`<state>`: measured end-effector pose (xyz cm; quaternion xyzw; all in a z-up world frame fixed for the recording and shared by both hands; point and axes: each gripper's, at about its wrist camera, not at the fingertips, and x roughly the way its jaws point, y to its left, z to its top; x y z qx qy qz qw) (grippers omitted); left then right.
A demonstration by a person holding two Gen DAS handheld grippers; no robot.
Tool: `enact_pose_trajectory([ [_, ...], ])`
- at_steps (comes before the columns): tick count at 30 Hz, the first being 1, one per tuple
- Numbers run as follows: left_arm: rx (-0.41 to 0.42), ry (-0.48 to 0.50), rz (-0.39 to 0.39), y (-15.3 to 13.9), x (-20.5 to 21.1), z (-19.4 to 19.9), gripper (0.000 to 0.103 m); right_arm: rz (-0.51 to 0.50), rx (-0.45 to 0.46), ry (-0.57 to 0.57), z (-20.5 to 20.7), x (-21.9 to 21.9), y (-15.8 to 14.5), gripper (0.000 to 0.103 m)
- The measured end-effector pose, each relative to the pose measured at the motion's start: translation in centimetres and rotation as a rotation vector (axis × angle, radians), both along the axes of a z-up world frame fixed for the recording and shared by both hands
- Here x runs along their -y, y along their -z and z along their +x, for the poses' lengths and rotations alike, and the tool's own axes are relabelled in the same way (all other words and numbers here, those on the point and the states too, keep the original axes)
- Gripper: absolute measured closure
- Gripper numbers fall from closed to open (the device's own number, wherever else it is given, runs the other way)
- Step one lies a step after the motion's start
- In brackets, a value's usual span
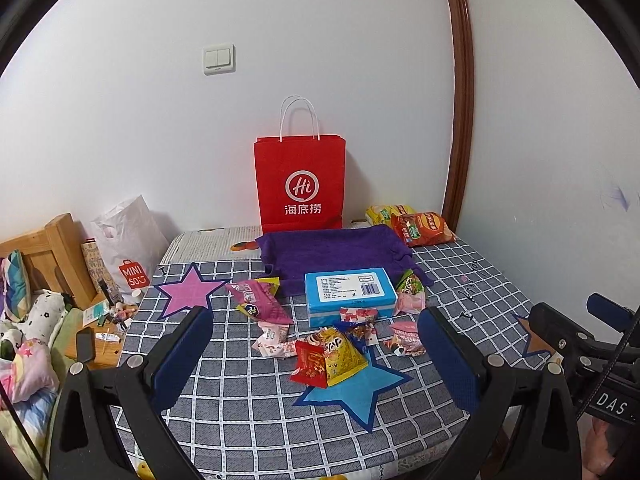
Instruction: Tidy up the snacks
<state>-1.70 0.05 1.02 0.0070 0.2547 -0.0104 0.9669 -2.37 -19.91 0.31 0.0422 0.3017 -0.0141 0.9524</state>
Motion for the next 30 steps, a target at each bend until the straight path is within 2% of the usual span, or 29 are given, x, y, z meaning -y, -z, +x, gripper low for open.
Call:
enact_pose_trajectory([
  [30, 0.005, -0.001, -0.002, 0.2, 0.05, -0.24, 0.0, 0.0, 0.009, -0.007, -0.47, -0.42, -0.01, 0.001],
])
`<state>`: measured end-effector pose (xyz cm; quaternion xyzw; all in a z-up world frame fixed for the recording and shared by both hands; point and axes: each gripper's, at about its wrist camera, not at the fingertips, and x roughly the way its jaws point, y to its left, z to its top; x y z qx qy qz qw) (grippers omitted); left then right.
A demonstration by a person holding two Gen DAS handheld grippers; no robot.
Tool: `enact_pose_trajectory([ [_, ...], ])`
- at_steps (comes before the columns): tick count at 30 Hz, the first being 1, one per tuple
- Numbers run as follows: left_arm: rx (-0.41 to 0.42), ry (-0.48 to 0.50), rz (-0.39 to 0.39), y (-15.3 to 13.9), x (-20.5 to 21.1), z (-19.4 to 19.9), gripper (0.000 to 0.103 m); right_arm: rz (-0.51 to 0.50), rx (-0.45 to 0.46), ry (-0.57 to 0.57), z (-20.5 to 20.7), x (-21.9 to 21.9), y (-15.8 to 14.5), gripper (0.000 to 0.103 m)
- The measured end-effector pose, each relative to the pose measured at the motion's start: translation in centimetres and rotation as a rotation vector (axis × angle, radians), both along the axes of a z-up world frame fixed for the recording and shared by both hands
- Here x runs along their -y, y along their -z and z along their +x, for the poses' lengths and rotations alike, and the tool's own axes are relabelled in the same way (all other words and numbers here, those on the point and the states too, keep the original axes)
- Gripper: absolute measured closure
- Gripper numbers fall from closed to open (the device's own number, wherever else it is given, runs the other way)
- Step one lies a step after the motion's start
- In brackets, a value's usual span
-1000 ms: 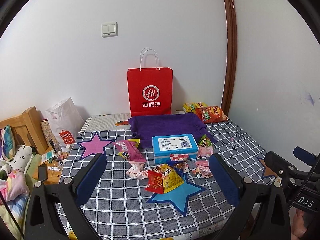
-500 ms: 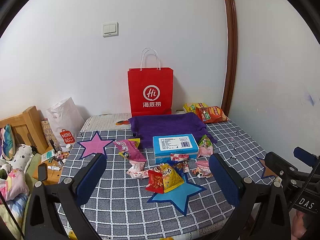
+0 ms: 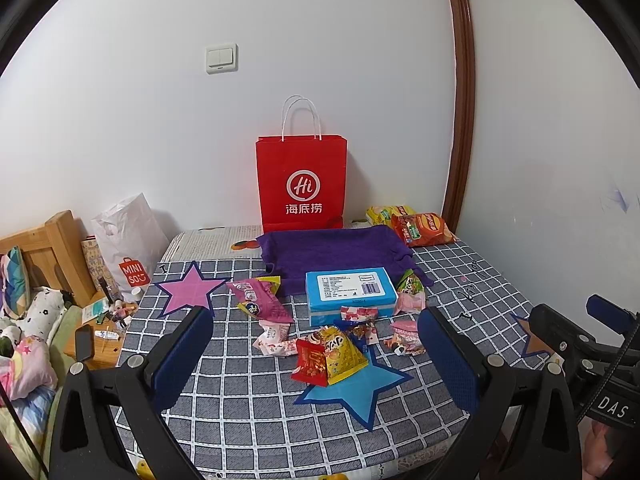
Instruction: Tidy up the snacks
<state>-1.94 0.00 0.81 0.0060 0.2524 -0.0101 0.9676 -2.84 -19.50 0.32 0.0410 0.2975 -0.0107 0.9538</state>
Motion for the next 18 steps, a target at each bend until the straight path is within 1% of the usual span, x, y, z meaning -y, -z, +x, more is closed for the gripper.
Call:
enact_pose_trajectory([
  [18, 0.002, 0.002, 0.0, 0.0, 0.01, -0.13, 0.0, -0.004, 0.002, -0.003, -0.26, -0.44, 0.13, 0.001],
])
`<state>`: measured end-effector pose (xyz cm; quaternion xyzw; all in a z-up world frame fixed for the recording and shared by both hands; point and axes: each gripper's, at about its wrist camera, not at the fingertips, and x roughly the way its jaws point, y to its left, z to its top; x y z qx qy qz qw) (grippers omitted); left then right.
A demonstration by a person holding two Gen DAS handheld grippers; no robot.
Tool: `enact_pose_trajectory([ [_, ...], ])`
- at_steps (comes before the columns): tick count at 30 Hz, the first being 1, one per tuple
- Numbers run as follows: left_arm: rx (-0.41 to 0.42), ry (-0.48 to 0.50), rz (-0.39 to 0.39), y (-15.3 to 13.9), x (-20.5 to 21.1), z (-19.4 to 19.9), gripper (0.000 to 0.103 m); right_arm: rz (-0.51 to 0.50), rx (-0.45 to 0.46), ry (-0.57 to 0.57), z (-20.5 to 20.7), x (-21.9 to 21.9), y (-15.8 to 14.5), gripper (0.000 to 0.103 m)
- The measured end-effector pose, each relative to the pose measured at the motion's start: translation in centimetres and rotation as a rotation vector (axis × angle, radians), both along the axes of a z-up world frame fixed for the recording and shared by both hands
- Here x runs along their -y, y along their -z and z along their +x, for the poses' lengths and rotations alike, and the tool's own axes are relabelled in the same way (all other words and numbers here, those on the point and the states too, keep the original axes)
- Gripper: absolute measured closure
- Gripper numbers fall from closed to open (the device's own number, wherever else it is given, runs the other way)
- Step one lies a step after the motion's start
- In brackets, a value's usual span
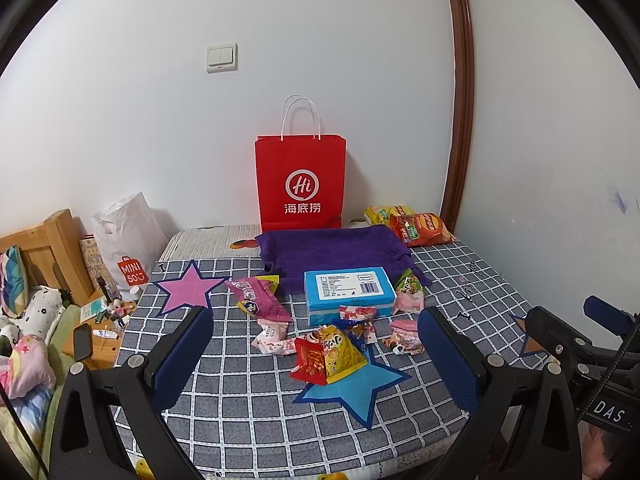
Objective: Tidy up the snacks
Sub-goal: 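Grasp the pink snack bag with the right gripper while the left grasps the red candy packet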
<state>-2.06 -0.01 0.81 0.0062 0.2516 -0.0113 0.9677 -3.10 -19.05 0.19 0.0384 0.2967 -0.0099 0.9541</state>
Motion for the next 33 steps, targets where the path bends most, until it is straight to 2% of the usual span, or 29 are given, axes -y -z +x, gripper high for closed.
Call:
enact_pose_trajectory([
  [12, 0.005, -0.001, 0.004, 0.6, 0.2, 0.2, 0.0, 0.003, 0.011, -0.004, 0.0, -0.1, 0.0, 0.001],
  [20, -0.012, 0.008, 0.003, 1.5, -0.1, 1.7, 0.0, 0.006, -0.011, -0.015, 1.2, -0.2, 1.2, 0.001],
  [26, -0.056, -0.001, -0.001, 3.2, -0.9, 3.7, 0.0, 0.018, -0.063, -0.001, 3.3, 0.3, 3.4, 0.001],
  [33, -0.134, -0.033, -0.017, 6.8, -3.0, 6.4, 0.002, 0.038, -0.141, 0.023, 6.2, 1.6, 7.5, 0.001],
])
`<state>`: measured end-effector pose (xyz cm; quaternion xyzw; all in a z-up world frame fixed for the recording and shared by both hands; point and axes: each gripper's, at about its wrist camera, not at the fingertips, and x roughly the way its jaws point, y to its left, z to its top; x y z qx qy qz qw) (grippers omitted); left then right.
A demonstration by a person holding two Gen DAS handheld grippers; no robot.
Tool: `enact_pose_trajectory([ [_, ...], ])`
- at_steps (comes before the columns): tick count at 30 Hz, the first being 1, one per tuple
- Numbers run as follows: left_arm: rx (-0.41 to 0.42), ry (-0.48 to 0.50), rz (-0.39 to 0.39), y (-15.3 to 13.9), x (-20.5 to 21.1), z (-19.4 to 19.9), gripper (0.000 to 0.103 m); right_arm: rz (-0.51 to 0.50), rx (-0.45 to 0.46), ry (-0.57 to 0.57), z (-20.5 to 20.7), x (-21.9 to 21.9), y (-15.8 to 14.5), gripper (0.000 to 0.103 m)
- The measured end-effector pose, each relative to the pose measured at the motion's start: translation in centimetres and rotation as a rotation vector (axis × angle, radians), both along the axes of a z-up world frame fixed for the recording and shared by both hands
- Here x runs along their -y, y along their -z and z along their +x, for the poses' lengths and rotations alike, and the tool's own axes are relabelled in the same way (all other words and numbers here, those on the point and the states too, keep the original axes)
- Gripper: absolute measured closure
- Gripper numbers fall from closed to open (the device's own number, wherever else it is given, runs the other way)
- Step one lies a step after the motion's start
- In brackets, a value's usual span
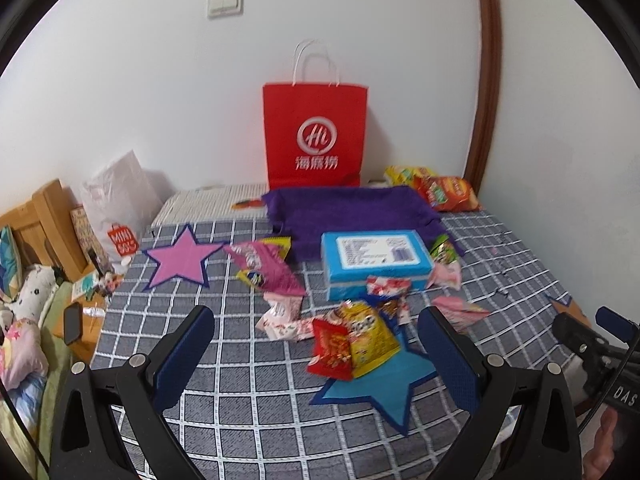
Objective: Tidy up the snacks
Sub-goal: 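Grasp the pink snack bag with the right gripper while the left grasps the red candy packet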
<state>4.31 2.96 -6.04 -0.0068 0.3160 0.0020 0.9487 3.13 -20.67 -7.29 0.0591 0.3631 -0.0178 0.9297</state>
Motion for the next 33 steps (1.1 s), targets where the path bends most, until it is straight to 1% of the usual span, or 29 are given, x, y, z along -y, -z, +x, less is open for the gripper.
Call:
enact_pose_trajectory([
  [1, -0.011, -0.005, 0.0, 0.5, -0.3, 0.4, 0.003, 0.007, -0.006, 0.001, 0.4, 0.1, 0.6, 0.001],
  [5, -0.055, -0.023, 0.004, 2.6, -1.7, 1.9, 0.004, 0.045, -0.039, 0.001, 2.5, 0.5, 3.2, 0.001],
  [8, -0.082, -0.031, 0.001, 4.1, -2.9, 2.8, 0.004, 0.05, -0.06, 0.001, 3.9, 0.4, 5.2, 0.001],
  [10, -0.096, -0.044, -0.01, 5.0, -3.7, 3.4, 0.004, 0.049, -0.081, -0.006, 4.9, -0.1, 6.6, 0.001],
  [13, -0.122, -0.045, -0.046, 6.3, -4.9, 4.0, 0.005, 0.042, -0.098, -0.02, 6.5, -0.7, 8.7, 0.001],
  [15, -0.131, -0.047, -0.057, 7.1, -5.4, 4.4, 0.005, 0.028, -0.107, -0.025, 7.3, -1.3, 10.0, 0.004],
  [17, -0.136, -0.048, -0.055, 7.7, -5.8, 4.7, 0.005, 0.025, -0.102, -0.024, 8.0, -1.7, 10.9, 0.006],
  [21, -0.147, -0.036, -0.057, 8.6, -6.3, 4.9, 0.005, 0.06, -0.091, -0.002, 9.4, -2.0, 12.4, 0.007],
  [25, -0.158, -0.025, -0.062, 9.3, -6.7, 5.2, 0.005, 0.066, -0.08, 0.024, 10.4, -2.1, 13.2, 0.01],
  [27, -0.165, -0.023, -0.068, 9.7, -6.9, 5.4, 0.005, 0.062, -0.08, 0.02, 10.9, -2.3, 13.4, 0.011],
  [28, -0.17, -0.019, -0.075, 9.9, -6.9, 5.6, 0.005, 0.056, -0.078, 0.017, 11.1, -2.5, 13.5, 0.012],
  [30, -0.178, -0.008, -0.084, 10.2, -6.9, 5.9, 0.005, 0.03, -0.072, 0.012, 11.5, -2.9, 13.5, 0.021],
  [31, -0.178, -0.004, -0.082, 10.2, -6.8, 6.0, 0.005, 0.012, -0.071, 0.011, 11.7, -3.1, 13.5, 0.023],
  [32, -0.178, 0.001, -0.077, 10.3, -6.6, 6.2, 0.005, -0.003, -0.071, 0.01, 11.9, -3.2, 13.6, 0.029],
  [33, -0.177, 0.006, -0.071, 10.4, -6.5, 6.3, 0.005, -0.019, -0.069, 0.003, 12.1, -3.4, 13.6, 0.037],
])
